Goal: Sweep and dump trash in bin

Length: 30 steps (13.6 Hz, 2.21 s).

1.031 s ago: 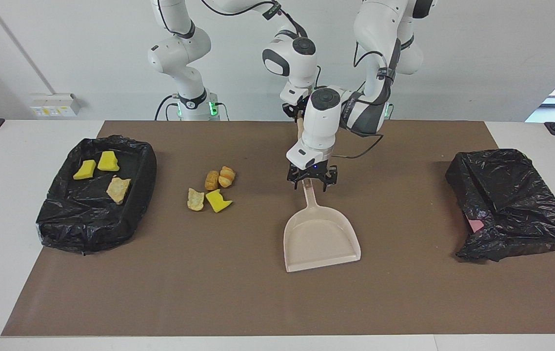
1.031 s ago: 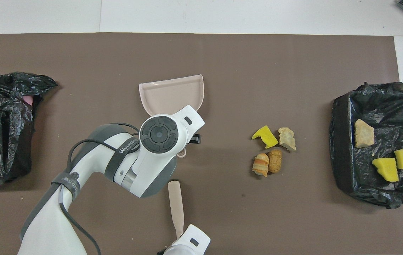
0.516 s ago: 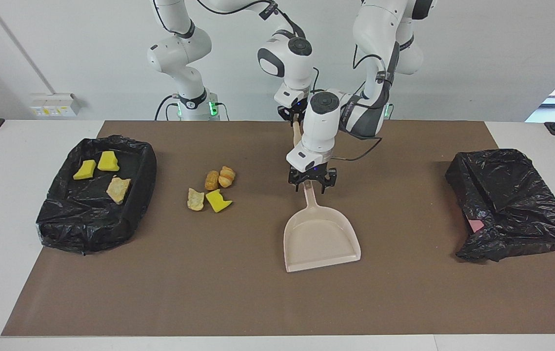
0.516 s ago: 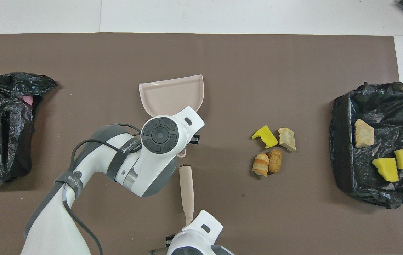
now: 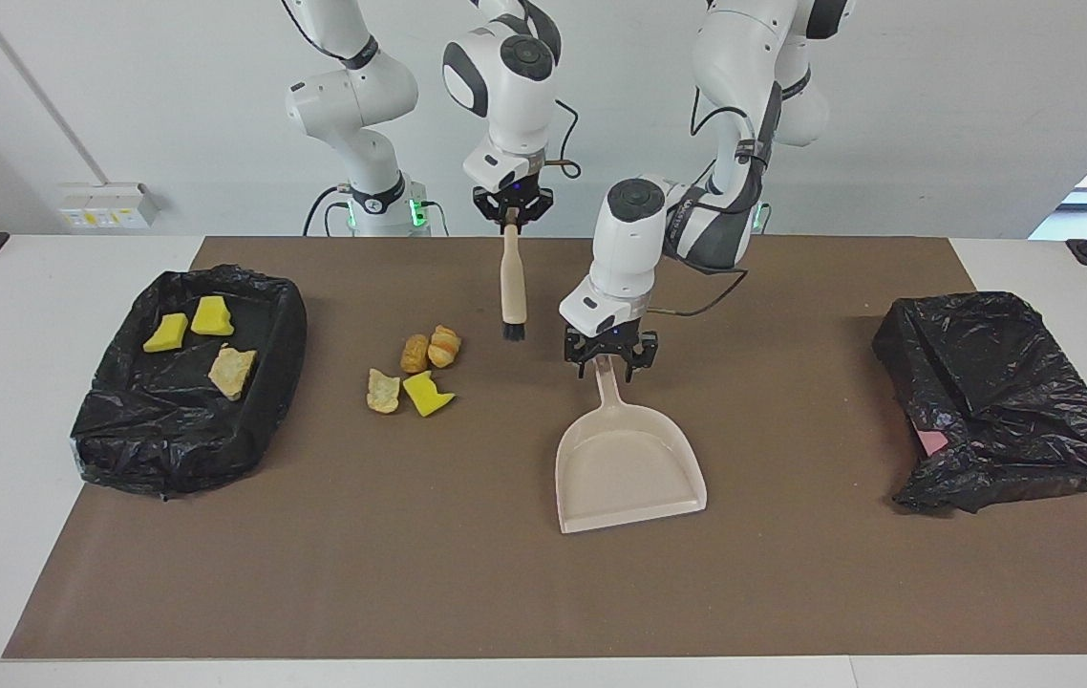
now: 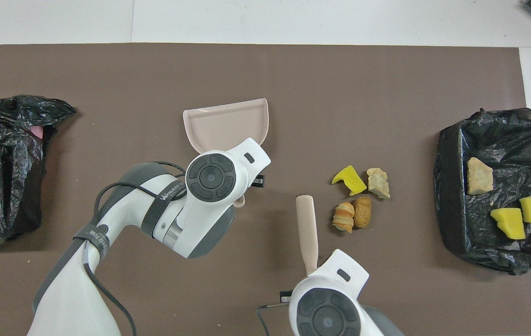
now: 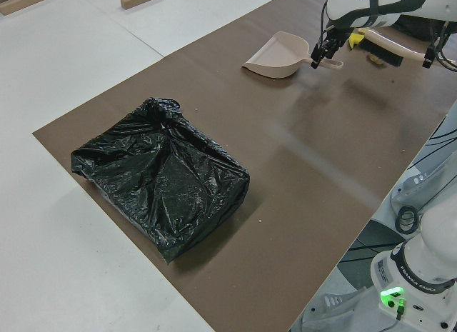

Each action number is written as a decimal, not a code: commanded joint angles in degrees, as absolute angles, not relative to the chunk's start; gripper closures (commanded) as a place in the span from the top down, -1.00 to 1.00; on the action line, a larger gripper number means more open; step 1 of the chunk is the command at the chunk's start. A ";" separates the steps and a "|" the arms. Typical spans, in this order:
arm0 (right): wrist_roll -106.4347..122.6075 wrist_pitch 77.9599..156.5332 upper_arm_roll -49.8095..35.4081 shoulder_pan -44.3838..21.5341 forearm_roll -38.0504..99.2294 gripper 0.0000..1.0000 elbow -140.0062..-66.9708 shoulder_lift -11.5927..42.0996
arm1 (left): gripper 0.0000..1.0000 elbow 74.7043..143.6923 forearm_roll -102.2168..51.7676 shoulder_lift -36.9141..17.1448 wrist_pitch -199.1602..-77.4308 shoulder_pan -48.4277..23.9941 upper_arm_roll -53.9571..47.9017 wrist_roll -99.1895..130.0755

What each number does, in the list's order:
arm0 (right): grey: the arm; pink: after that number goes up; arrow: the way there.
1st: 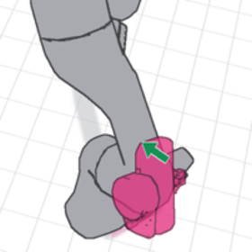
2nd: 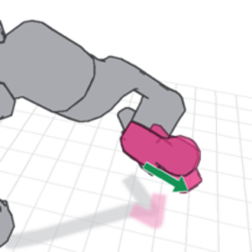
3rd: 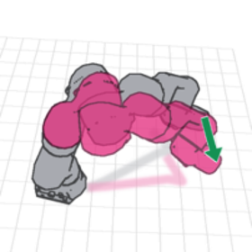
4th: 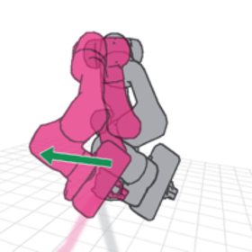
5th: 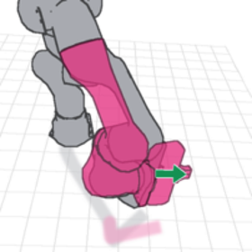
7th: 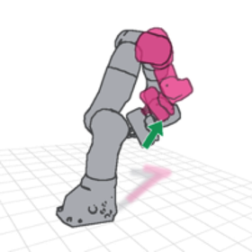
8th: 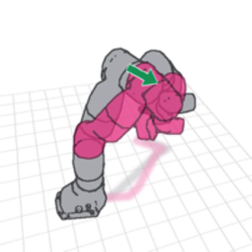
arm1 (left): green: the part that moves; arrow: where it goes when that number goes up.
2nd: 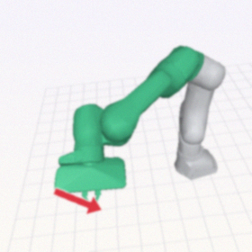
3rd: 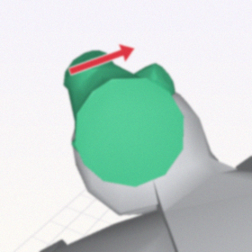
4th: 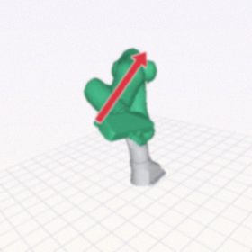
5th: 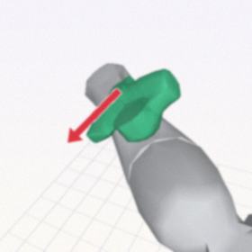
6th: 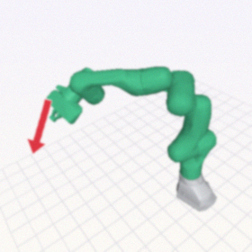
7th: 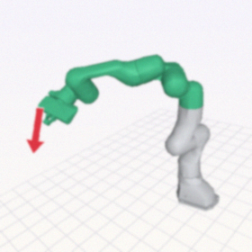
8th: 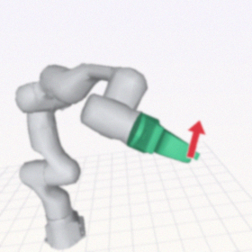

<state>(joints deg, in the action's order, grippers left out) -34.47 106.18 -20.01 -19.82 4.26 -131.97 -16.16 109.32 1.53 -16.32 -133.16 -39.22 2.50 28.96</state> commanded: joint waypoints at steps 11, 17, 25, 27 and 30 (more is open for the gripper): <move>8.52 113.01 -20.74 16.08 -9.74 -1.00 -134.03 -14.51 | -0.58 106.00 3.42 -18.10 -129.82 -39.55 2.55 29.27; 6.60 118.37 -21.18 14.86 -10.81 -1.00 -135.96 -7.75 | -1.00 105.29 7.73 -13.98 -124.21 -38.76 3.16 17.37; -14.33 112.28 -20.83 4.65 -9.58 -1.00 -133.17 -9.04 | -1.00 105.47 7.65 -9.58 -108.56 -35.51 3.08 -25.09; -14.24 106.98 -20.57 6.32 -9.93 -1.00 -132.54 -12.46 | -1.00 106.00 7.73 -9.14 -106.80 -35.51 3.16 -31.26; -14.24 102.83 -20.65 7.03 -9.67 -1.00 -136.47 -17.21 | -1.00 107.40 7.73 -8.00 -105.91 -35.68 3.16 -39.10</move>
<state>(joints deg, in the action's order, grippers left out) -13.96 103.39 -20.20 6.35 -9.73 -132.56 -13.23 105.18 6.75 -10.54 -106.83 -35.63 3.30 -35.19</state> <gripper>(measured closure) 0.736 0.674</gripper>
